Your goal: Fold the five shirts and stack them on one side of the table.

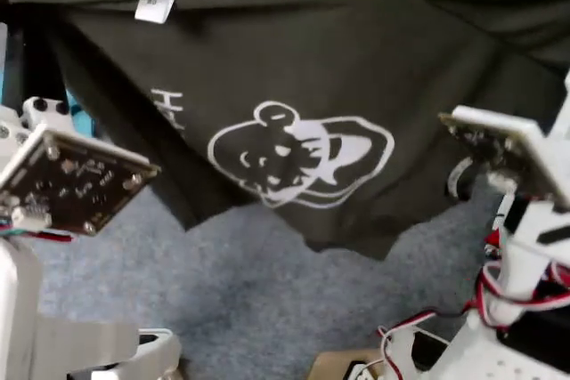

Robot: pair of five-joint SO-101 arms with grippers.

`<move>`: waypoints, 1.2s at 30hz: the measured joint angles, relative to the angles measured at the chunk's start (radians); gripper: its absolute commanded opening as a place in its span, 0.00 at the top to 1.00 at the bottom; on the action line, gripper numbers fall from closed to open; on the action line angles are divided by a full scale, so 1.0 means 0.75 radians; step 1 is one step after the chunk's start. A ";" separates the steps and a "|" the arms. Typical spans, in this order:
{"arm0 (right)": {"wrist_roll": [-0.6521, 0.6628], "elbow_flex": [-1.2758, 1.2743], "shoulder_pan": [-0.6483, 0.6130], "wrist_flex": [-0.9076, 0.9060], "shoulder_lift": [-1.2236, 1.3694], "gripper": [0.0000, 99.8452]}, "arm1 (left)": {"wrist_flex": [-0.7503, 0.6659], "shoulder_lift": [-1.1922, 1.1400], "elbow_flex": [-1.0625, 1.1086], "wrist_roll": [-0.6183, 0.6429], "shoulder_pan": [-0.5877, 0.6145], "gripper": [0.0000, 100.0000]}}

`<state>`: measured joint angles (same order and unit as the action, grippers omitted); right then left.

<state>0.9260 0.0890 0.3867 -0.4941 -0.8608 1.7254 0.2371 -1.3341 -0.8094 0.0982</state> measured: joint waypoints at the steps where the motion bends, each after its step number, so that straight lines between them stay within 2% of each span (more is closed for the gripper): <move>1: 0.000 0.000 0.000 -0.016 -0.020 0.99 | 0.000 0.000 -0.012 -0.012 0.000 1.00; 6: 0.000 0.000 0.012 -0.061 -0.076 0.99 | 0.000 0.000 -0.076 -0.043 0.008 1.00; 16: 0.000 0.000 0.012 -0.153 -0.205 0.99 | 0.012 0.016 -0.256 -0.043 0.151 1.00; 22: 0.000 0.016 0.012 -0.203 -0.256 0.99 | 0.012 0.031 -0.268 -0.043 0.254 1.00; 25: -0.002 0.023 0.012 -0.209 -0.256 0.99 | 0.012 0.092 -0.170 -0.065 0.270 1.00; 30: -0.002 0.023 -0.027 -0.209 -0.256 0.99 | 0.012 0.250 0.194 -0.153 0.270 1.00; 36: -0.002 0.023 -0.041 -0.209 -0.256 0.99 | 0.012 0.479 0.518 -0.164 0.270 1.00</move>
<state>0.9244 0.1059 0.3560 -0.6506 -1.0526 1.7346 0.5961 -0.9459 -0.9321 0.3007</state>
